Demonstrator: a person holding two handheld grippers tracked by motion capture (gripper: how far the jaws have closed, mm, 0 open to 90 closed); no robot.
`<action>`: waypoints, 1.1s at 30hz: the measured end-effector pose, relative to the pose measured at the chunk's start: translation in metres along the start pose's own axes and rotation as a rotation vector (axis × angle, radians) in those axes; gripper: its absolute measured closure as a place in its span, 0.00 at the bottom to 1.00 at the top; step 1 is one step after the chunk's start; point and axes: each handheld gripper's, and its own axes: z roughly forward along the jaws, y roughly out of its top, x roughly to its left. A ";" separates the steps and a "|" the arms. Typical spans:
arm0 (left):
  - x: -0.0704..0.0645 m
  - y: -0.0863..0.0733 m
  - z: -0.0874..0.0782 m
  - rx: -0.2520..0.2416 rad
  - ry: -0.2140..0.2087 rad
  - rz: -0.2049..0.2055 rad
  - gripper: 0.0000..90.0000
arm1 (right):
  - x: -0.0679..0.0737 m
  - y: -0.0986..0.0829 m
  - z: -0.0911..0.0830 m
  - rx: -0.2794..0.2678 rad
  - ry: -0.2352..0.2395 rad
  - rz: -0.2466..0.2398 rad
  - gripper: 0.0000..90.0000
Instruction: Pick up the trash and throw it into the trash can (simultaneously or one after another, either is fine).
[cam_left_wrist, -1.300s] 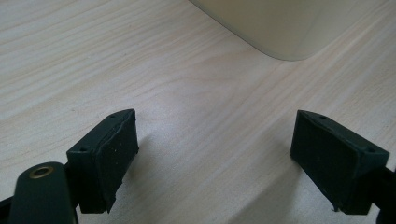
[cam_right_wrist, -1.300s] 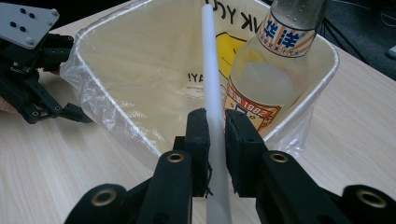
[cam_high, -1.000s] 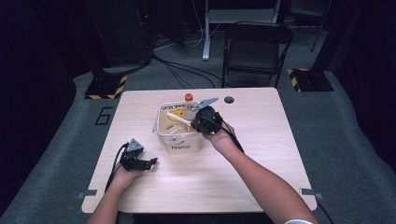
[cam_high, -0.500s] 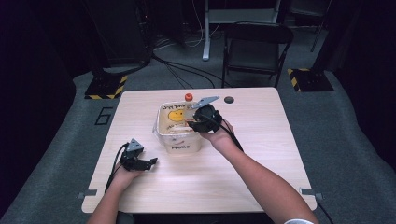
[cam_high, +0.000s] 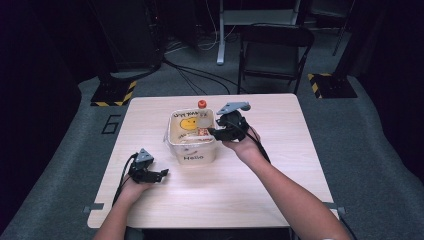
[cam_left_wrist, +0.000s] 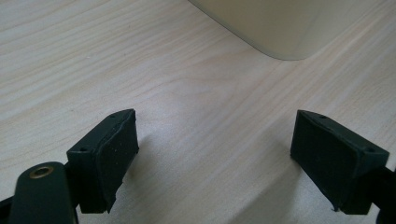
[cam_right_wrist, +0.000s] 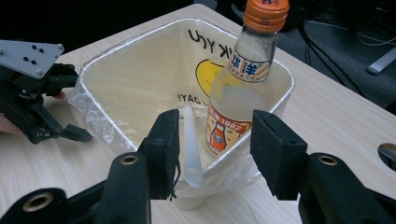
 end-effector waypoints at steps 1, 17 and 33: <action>0.000 0.000 0.000 0.001 0.000 0.002 0.16 | -0.001 -0.001 -0.002 -0.001 -0.001 0.002 0.57; 0.000 0.000 0.000 -0.003 -0.002 -0.001 0.16 | -0.021 -0.020 -0.028 -0.038 -0.042 0.022 0.55; 0.000 0.000 0.000 -0.007 0.001 0.003 0.16 | -0.032 -0.071 -0.046 -0.030 -0.067 0.050 0.55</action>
